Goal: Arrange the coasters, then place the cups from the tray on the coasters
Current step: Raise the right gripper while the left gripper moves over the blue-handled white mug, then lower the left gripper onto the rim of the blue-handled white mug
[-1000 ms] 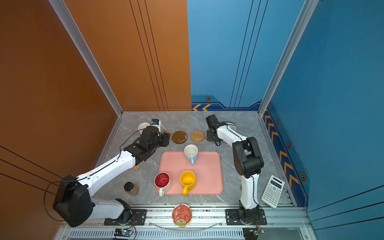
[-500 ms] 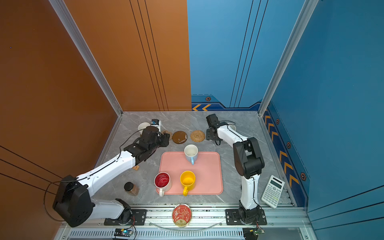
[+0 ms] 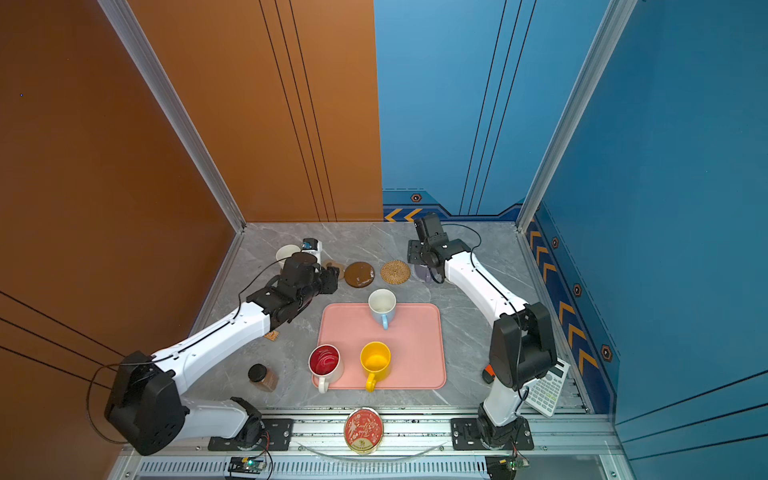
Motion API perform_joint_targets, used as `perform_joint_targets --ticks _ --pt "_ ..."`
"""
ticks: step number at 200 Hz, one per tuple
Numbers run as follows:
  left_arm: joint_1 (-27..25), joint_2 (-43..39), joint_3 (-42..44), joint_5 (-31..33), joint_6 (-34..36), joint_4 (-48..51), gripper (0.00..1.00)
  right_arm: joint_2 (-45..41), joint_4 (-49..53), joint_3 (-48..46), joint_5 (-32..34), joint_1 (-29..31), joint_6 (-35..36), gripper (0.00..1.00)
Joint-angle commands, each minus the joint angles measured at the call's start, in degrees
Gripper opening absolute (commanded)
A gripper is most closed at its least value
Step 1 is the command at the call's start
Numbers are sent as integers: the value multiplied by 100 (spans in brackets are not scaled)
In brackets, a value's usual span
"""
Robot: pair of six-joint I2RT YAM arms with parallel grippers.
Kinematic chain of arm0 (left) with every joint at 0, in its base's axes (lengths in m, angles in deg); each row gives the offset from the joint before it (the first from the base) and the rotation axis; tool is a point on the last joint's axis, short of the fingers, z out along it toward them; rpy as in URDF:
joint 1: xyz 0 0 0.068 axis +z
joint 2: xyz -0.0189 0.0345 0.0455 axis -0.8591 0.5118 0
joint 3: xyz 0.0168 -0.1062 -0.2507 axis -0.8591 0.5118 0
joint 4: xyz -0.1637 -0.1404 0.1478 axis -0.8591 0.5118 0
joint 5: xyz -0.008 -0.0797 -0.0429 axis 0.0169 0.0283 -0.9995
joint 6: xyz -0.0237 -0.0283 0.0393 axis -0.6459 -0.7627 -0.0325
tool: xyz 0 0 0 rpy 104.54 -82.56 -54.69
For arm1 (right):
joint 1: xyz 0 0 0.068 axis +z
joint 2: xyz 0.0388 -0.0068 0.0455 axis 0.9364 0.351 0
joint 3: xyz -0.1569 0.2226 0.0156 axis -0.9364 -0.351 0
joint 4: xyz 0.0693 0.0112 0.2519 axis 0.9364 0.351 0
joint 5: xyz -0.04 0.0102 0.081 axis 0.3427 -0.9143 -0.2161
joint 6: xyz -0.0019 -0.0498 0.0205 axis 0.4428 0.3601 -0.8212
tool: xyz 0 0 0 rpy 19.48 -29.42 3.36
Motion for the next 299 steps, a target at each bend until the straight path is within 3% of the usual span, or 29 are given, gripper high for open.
perform_joint_targets --ticks 1,36,73,97,125,201,299 --pt "5 -74 30 -157 44 85 56 -562 -646 -498 235 178 -527 72" --pt "-121 90 -234 -310 107 364 56 -1480 -1776 -1664 790 609 -1210 73" --pt "-432 398 -904 -402 317 1281 55 -2081 -2258 -2500 1338 898 -1371 72" --pt "-834 678 -1380 -489 446 2024 54 -2206 -2143 -2659 1469 906 -1371 72" --pt "-1555 935 -1756 10 486 2835 54 -2351 -2257 -2877 1600 870 -1374 72" --pt "-2705 1055 -1739 686 -729 3427 53 -2736 -2605 -3504 1383 472 -1544 74" --pt "-2835 1575 -2171 749 -1621 3427 52 -3085 -2652 -3867 1167 117 -1651 74"
